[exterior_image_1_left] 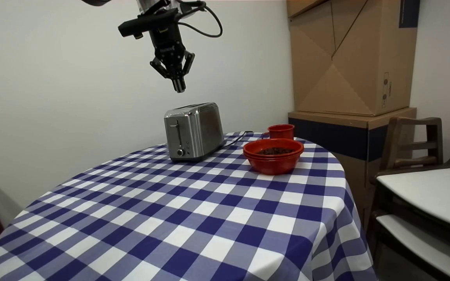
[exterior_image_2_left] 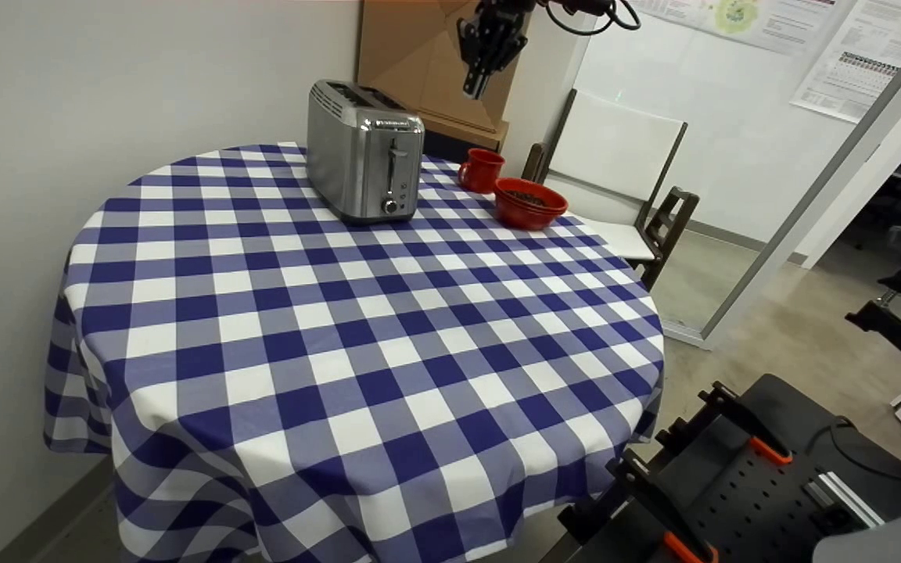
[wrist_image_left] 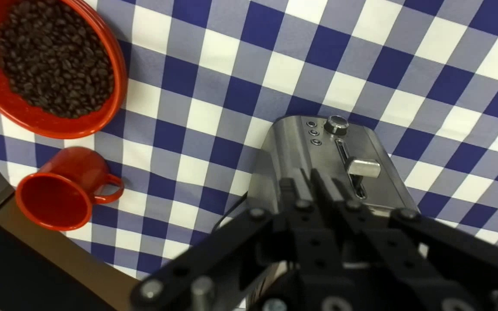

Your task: Turn on the toaster

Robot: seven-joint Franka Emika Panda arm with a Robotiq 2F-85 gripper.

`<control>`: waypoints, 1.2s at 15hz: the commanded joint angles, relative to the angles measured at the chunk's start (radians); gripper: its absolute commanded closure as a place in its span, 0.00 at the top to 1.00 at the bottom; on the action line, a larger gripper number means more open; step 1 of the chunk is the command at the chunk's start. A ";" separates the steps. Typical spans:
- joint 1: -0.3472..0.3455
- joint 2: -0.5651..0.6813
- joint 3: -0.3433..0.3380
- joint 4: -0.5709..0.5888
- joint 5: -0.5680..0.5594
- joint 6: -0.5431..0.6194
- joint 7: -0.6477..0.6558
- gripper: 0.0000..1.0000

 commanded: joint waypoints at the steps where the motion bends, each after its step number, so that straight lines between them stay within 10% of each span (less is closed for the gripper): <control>1: 0.019 0.065 0.010 0.078 -0.014 0.006 0.033 0.00; 18: 0.091 0.248 0.017 0.172 -0.045 0.160 0.110 0.00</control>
